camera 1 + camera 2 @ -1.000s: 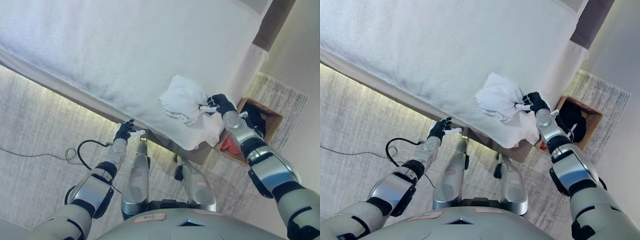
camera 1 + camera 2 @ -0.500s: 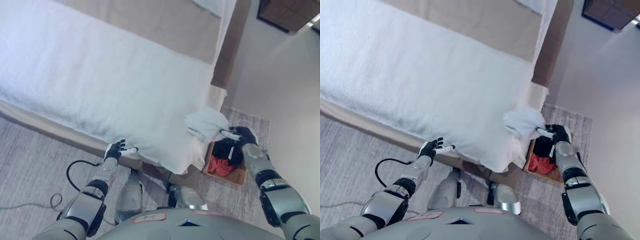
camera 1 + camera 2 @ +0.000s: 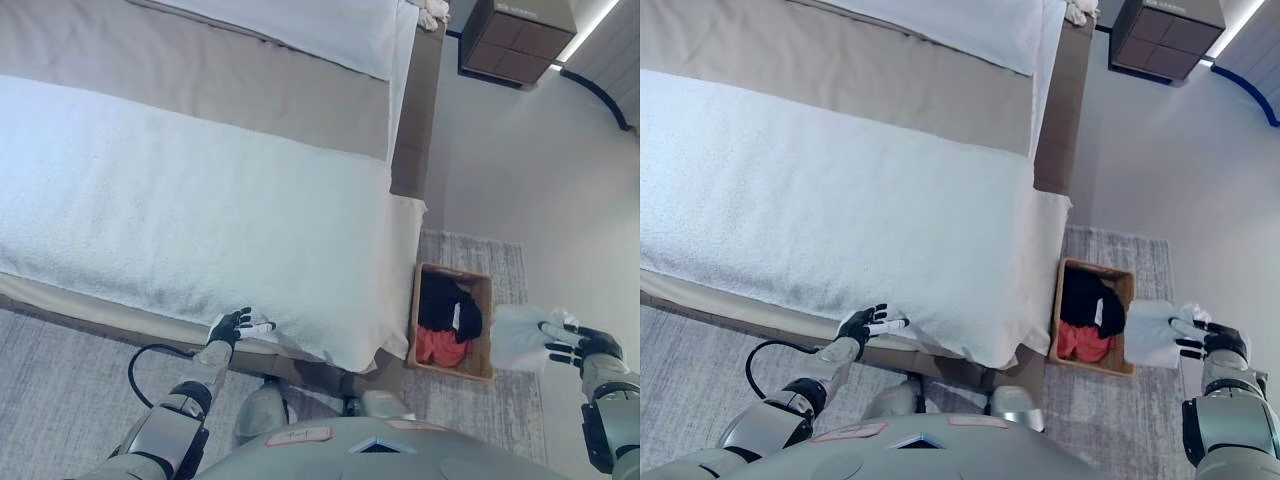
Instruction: Put the clothes on the bed into the basket.
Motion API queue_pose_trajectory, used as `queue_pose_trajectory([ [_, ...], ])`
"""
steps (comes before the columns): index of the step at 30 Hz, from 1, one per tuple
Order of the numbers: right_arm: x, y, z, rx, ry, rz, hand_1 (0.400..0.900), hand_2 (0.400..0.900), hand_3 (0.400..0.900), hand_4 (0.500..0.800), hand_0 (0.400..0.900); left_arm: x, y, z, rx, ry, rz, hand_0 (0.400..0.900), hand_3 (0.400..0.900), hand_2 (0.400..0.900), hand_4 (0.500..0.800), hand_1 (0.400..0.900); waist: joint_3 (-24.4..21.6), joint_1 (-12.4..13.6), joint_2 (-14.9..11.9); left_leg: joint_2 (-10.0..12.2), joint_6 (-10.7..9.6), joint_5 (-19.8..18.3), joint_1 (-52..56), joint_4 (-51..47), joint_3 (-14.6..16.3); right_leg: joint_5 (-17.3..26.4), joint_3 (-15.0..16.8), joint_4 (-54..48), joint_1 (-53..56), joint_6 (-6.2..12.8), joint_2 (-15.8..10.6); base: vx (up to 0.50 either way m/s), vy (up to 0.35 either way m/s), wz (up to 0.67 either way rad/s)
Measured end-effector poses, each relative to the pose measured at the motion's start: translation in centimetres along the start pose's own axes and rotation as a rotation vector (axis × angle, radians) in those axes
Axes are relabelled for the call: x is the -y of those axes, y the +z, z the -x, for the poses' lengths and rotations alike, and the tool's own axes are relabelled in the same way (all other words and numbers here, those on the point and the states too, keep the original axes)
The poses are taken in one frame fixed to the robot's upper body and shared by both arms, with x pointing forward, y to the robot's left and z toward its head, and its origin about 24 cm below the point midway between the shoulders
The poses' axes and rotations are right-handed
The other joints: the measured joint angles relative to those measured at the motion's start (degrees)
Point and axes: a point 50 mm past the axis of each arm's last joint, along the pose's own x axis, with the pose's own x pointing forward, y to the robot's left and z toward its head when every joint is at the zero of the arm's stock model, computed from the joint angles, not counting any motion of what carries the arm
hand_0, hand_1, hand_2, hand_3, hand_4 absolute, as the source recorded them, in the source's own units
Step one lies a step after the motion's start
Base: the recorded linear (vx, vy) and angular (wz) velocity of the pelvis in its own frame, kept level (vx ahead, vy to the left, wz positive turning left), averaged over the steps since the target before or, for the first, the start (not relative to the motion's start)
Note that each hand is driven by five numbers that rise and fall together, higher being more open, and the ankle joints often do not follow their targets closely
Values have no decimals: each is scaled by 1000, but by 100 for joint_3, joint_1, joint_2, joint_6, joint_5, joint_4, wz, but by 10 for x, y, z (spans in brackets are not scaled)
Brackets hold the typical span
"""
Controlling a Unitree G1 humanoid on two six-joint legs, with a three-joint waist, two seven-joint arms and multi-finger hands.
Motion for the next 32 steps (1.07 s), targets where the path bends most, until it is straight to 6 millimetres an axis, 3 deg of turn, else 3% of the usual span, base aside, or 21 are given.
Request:
queue_pose_trajectory([
  [1, 1, -4, 0, -19, 2, 2, 506, 506, 506, 564, 506, 1, -1, 0, -1, -3, 1, 900, 900, 900, 800, 900, -47, 10, 19, 4, -7, -5, -30, 0, -2, -1, -9, 0, -27, -2, 3, 4, -26, 4],
  [2, 1, -6, 0, -30, 6, 1, 869, 869, 869, 781, 869, 2, -1, 0, -2, -7, 1, 900, 900, 900, 800, 900, -81, 16, 51, 6, -10, -7, -51, 1, -12, 7, -22, 1, -43, 1, 6, 4, -26, 4],
  [3, 2, -8, 0, -39, 10, -5, 900, 900, 900, 800, 900, 4, -1, 0, -3, -16, 2, 900, 900, 900, 800, 900, -97, 15, 74, 6, -9, -6, -49, 1, -14, 20, -28, 2, -41, -17, 6, 0, 0, 0],
  [8, 0, 2, 0, -17, 25, -49, 900, 900, 900, 800, 900, 7, -6, 1, -16, -35, 1, 900, 900, 900, 800, 900, -150, 15, 116, -1, 22, 21, -25, 11, -13, 21, -15, 2, -26, -18, 5, 0, 0, 0],
  [17, -8, 45, 1, 146, 34, -99, 900, 900, 900, 800, 900, 16, -14, 3, -36, -50, 13, 900, 900, 900, 800, 900, -200, 7, 194, 1, 0, 3, 35, 1, 1, -1, 6, 0, 24, 4, 5, 1, 0, 0],
  [28, -11, 44, 2, 148, 32, -89, 900, 900, 900, 800, 900, 21, -15, 4, -41, -57, 20, 900, 900, 900, 800, 900, -224, 2, 233, 1, 25, 23, 44, 3, 10, -13, 15, 0, 27, -21, 6, -4, 1, -2],
  [32, -28, 50, 5, 208, 91, -62, 900, 900, 900, 800, 900, 23, -17, 4, -53, -57, 28, 900, 900, 900, 800, 900, -227, -32, 238, 6, 6, 10, 65, 2, 29, -13, 38, -1, 38, -21, 9, -20, 5, -6],
])
